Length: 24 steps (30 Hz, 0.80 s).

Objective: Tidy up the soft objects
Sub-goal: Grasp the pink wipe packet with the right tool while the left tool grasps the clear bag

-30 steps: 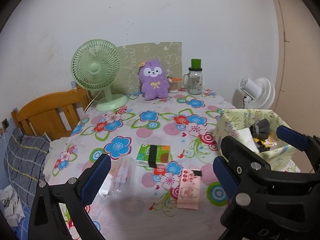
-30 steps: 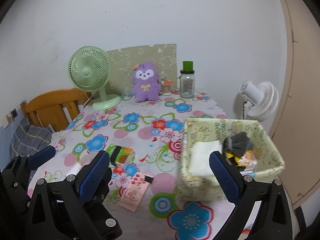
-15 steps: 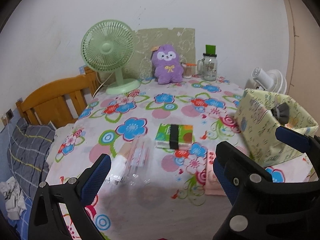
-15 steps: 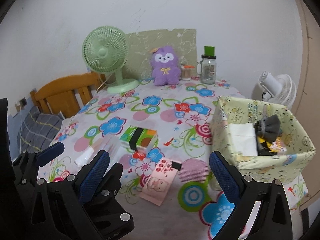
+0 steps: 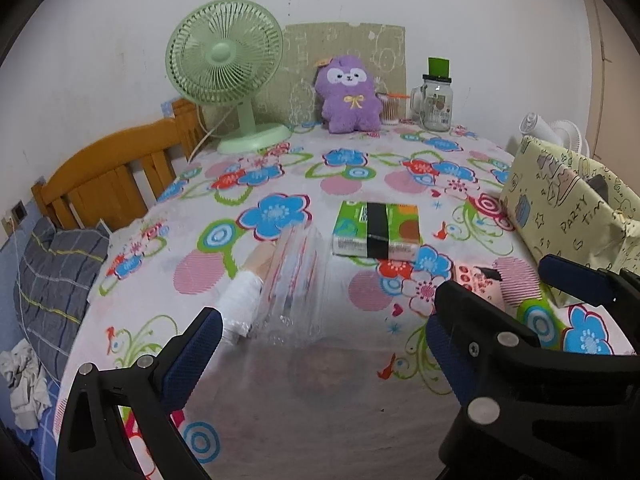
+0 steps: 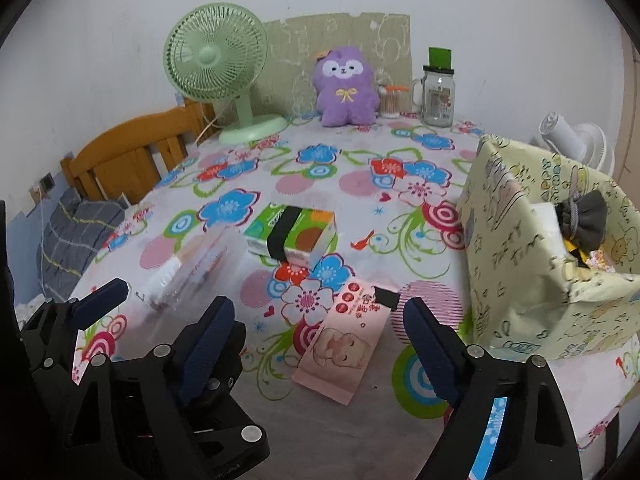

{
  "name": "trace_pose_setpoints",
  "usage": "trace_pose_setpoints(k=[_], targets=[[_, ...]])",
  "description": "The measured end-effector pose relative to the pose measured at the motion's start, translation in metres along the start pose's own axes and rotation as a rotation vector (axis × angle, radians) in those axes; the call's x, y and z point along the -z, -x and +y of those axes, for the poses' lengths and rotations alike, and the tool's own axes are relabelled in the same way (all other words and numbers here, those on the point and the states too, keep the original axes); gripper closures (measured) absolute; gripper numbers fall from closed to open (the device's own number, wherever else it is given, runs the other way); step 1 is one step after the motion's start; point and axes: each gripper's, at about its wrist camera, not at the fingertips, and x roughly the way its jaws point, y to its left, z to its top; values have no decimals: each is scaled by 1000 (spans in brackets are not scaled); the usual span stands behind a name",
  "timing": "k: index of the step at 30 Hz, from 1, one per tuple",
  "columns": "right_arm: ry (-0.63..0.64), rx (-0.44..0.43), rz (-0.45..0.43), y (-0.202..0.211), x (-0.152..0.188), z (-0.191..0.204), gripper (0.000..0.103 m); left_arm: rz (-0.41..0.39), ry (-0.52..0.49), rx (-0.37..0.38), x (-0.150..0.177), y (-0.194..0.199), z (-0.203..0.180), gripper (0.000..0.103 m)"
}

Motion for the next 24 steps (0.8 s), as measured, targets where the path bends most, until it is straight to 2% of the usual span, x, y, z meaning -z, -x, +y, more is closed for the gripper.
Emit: trace_pose_setpoints(k=[3,6,11,17,21,24], targets=[[6,6,10,-7,3,1,16,8,-3,-4,4,-6,0,1],[7,9,29,-14,6,1,26,32,-1,-6,8,-13,0,1],[-14,20,63,-26,9,-4,27,56,-3,1,11,-21,-2,1],[-22,24,84,-34,9,-6,36,70,-10,3,11,-24,-3,1],[6,19,103,-40,9,-5,57,85,-26,-7,11,-27,-6,1],[19,12,112,-42,10,-3,59,79,-47,-19,13,-27,-9,1]])
